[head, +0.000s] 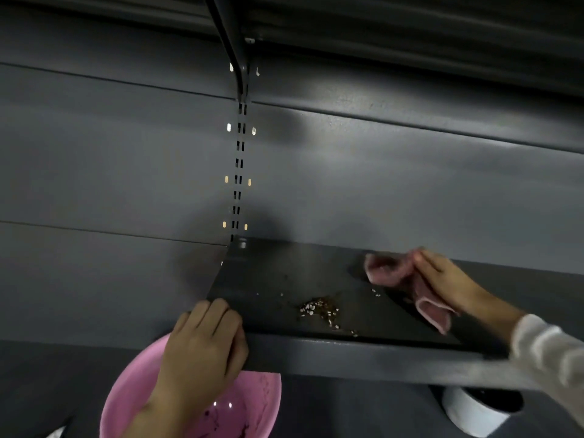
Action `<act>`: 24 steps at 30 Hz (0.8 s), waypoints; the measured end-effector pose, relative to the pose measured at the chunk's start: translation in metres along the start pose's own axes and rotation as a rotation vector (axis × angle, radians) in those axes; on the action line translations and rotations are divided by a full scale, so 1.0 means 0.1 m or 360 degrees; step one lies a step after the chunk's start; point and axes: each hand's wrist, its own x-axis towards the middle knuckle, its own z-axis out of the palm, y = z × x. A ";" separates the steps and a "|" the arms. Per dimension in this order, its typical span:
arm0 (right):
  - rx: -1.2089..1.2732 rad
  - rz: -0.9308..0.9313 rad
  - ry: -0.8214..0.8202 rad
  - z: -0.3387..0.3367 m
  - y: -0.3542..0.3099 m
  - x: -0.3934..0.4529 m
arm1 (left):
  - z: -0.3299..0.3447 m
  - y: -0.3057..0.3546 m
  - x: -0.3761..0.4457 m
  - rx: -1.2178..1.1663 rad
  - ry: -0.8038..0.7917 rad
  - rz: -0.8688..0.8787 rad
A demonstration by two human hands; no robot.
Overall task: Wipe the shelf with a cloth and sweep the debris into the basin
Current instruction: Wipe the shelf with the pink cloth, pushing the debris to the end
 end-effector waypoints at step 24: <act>-0.0357 0.0398 0.0080 0.85 -0.72 -0.09 | -0.13 -0.08 0.00 -0.0278 -0.0126 0.0067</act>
